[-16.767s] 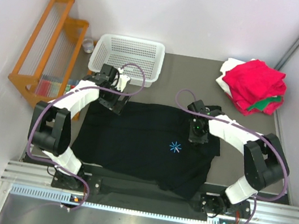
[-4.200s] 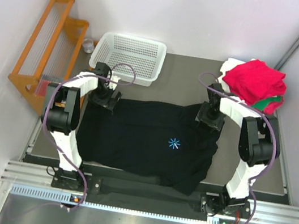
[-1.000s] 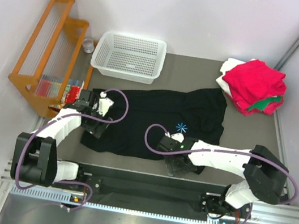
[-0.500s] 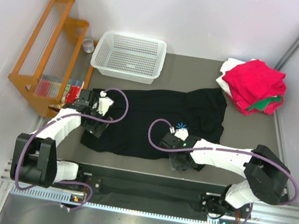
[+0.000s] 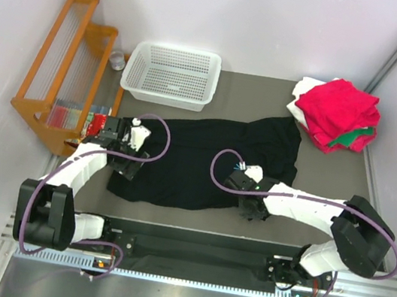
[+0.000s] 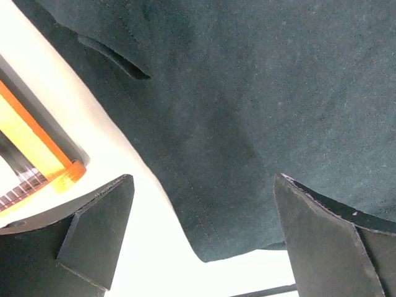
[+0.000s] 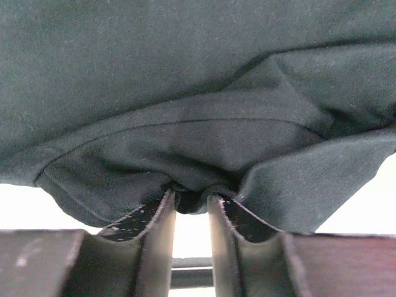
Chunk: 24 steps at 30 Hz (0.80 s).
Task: Fold and stack the t-shirts
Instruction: Fold the tshirt
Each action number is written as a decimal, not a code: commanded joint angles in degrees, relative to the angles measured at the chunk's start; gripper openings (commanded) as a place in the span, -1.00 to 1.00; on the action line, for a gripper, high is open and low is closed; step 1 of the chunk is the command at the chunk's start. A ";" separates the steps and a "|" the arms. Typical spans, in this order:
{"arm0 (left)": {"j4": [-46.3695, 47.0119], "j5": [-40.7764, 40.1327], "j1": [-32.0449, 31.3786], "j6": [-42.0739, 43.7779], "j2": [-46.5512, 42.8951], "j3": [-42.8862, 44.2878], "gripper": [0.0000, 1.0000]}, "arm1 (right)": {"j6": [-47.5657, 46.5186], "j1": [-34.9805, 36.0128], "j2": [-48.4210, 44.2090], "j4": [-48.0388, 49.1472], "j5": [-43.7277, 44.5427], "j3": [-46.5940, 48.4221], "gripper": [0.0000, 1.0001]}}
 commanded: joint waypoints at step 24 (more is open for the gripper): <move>-10.58 -0.73 0.24 7.48 -11.22 -3.40 0.98 | -3.52 -5.21 -7.24 -7.48 0.57 7.58 -0.74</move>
